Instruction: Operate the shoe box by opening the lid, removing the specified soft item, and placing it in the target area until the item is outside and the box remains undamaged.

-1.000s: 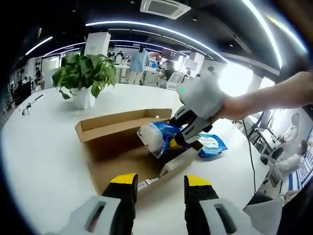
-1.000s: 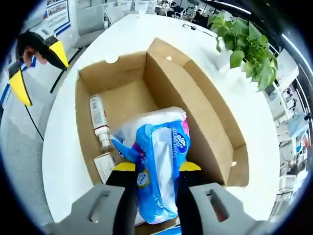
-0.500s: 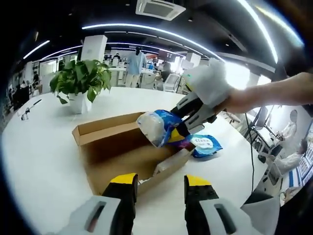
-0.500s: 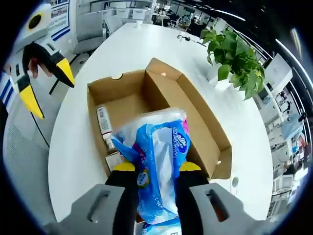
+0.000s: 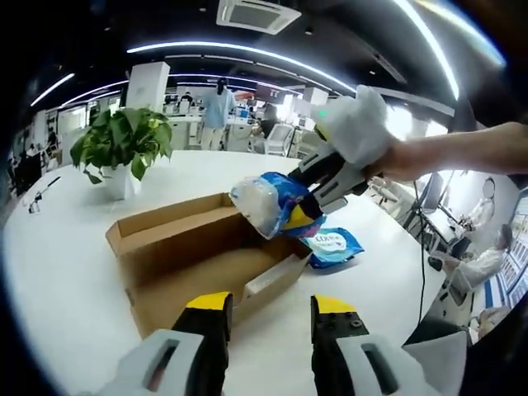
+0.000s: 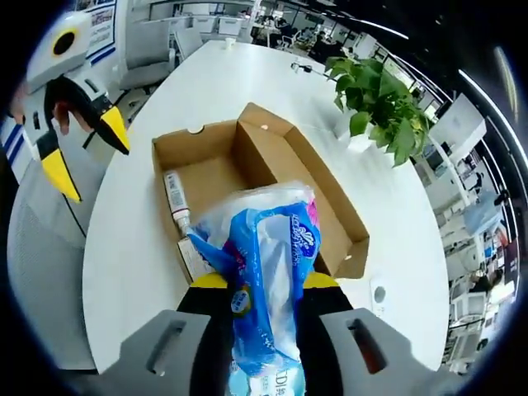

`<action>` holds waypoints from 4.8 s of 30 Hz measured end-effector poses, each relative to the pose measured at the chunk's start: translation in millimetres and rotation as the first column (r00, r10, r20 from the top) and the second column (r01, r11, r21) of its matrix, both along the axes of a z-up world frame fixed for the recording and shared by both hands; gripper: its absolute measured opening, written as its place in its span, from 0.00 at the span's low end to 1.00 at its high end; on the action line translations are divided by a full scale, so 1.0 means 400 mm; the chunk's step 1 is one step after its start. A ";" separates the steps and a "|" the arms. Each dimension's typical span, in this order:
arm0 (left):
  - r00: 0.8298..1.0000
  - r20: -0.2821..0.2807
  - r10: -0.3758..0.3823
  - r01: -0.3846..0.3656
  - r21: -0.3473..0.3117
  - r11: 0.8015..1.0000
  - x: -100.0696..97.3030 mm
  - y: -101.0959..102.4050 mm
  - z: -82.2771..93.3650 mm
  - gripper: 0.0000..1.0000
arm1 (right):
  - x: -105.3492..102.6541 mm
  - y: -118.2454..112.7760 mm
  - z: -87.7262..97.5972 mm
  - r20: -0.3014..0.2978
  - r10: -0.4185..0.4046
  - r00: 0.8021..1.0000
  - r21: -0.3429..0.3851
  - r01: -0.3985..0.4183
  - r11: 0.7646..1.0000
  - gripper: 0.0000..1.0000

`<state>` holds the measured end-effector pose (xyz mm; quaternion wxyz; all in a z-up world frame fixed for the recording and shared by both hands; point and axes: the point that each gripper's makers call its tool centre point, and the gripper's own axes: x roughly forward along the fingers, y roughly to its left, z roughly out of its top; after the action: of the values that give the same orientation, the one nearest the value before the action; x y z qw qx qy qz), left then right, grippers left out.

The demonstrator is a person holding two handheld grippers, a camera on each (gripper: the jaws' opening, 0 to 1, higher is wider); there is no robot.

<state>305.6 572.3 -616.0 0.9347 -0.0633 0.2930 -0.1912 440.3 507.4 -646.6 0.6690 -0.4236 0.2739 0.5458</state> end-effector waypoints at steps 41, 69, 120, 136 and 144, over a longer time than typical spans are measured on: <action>0.987 -0.035 -0.154 0.156 0.042 0.987 0.017 -0.244 0.010 0.38 | -0.082 -0.755 -0.079 -0.007 -0.331 0.944 -0.160 0.325 0.932 0.25; 0.995 -0.082 -0.048 0.054 0.071 0.996 0.021 -0.183 -0.021 0.38 | -0.021 -0.839 -0.220 -0.063 -0.354 0.933 -0.221 0.333 0.917 0.26; 0.995 -0.100 0.004 0.002 0.061 0.998 0.010 -0.116 -0.044 0.39 | 0.002 -0.842 -0.230 0.027 -0.275 0.961 -0.315 0.269 0.910 0.34; 0.996 -0.086 0.004 0.000 0.052 0.999 -0.031 -0.062 -0.036 0.39 | -0.035 -0.808 -0.169 0.060 -0.309 0.949 -0.291 0.313 0.904 0.31; 0.997 -0.080 0.005 -0.002 0.044 0.999 -0.043 -0.031 -0.038 0.39 | -0.046 -0.755 -0.144 0.049 -0.355 0.934 -0.237 0.356 0.904 0.31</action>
<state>288.3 559.7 -631.0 0.9236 -0.0509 0.3344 -0.1803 421.9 205.5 -704.3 0.7012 -0.4464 0.4093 0.3761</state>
